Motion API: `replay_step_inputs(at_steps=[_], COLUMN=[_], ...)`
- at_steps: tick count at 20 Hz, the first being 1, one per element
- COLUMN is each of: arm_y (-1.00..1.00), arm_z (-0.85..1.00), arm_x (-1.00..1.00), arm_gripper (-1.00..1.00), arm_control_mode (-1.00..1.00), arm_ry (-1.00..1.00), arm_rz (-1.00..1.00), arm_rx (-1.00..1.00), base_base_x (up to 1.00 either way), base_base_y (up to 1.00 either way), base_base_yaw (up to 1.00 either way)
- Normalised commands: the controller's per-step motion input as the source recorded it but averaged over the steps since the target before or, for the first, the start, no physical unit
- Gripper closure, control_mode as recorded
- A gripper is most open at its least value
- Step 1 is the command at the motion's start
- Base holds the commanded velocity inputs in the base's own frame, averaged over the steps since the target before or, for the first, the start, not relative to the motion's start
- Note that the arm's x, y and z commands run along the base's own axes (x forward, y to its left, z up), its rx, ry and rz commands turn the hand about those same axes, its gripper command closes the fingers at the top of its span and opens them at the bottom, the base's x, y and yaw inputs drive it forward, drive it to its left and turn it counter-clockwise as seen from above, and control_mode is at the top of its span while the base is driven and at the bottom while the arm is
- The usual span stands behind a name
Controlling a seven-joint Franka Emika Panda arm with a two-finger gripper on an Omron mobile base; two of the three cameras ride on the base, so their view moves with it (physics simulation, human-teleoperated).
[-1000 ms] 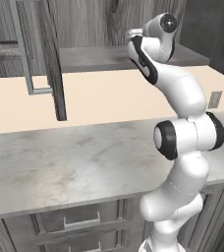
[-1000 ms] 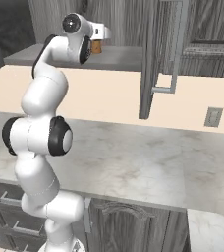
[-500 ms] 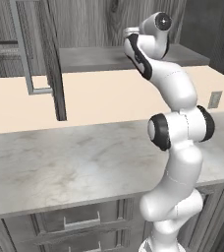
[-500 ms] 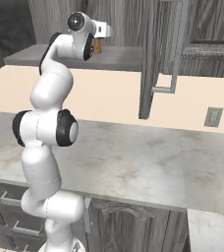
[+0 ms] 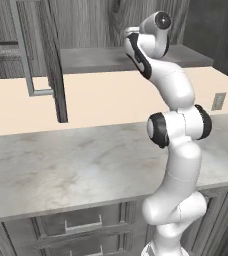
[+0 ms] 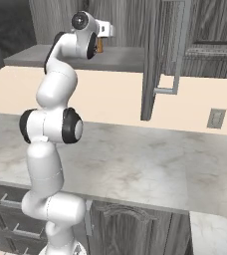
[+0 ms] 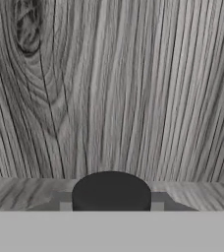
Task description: Retrieve the shaker from the cabinet and place it next the steak on a plate on the dining table.
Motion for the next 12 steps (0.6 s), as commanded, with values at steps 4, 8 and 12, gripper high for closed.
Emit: replay_step_inputs(at_steps=[4, 8, 12], arm_y=[-0.05, -0.16, -0.02], arm_z=[0.00, 0.00, 0.01], arm_x=[-0.18, -0.68, -0.91], arm_gripper=[1.00, 1.00, 1.00], arm_control_mode=[-1.00, -1.00, -1.00], arm_ry=[-0.07, -0.14, -0.11], arm_rz=[0.00, 0.00, 0.00], arm_rx=[0.01, 0.05, 0.02], base_base_x=[0.00, 0.00, 0.00], base_base_y=[0.00, 0.00, 0.00], base_base_yaw=[0.00, 0.00, 0.00])
